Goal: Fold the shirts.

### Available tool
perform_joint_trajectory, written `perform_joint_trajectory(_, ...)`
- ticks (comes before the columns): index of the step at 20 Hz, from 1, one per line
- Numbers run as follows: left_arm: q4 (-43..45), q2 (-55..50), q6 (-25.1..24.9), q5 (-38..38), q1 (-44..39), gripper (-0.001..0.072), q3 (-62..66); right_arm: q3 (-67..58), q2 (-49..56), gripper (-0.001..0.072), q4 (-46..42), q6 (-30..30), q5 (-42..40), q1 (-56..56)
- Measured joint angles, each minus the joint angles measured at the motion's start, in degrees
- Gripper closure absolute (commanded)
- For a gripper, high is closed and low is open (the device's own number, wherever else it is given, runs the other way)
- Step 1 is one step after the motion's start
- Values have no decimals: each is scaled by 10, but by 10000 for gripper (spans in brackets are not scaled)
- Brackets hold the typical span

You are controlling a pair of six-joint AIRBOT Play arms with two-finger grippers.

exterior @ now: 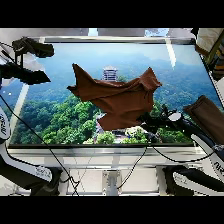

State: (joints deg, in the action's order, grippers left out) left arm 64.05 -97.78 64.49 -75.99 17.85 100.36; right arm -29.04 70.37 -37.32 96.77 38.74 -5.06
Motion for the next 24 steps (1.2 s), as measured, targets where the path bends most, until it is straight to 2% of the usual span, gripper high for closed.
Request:
perform_joint_trajectory(2, 0, 0, 0, 1, 0, 215, 0, 5, 2, 478, 10, -2, -29, 0)
perform_joint_trajectory(3, 0, -2, 0, 2, 0, 280, 0, 7, 3, 646, 11, -4, -41, 0)
perform_joint_trajectory(4, 0, -4, 0, 2, 0, 289, -1, 9, 4, 689, 9, -5, -53, 0)
perform_joint_trajectory(9, 1, -33, -16, -3, 0, 268, -21, 11, 4, 688, 12, -6, -73, 0)
perform_joint_trajectory(11, -10, -54, -41, 1, -1, 89, -27, 11, 4, 689, 10, -6, -75, 0)
perform_joint_trajectory(12, -23, -64, -53, 5, -1, 65, -29, 11, 4, 688, 9, -6, -77, 0)
perform_joint_trajectory(20, -118, -132, -90, 86, -32, 68, -32, 11, 4, 688, 7, -6, -81, 0)
perform_joint_trajectory(22, -144, -141, -64, 126, -43, 67, -32, 11, 4, 688, 9, -6, -82, 0)
perform_joint_trajectory(24, -163, -150, -9, 161, -48, 68, -32, 11, 4, 688, 11, -6, -82, 0)
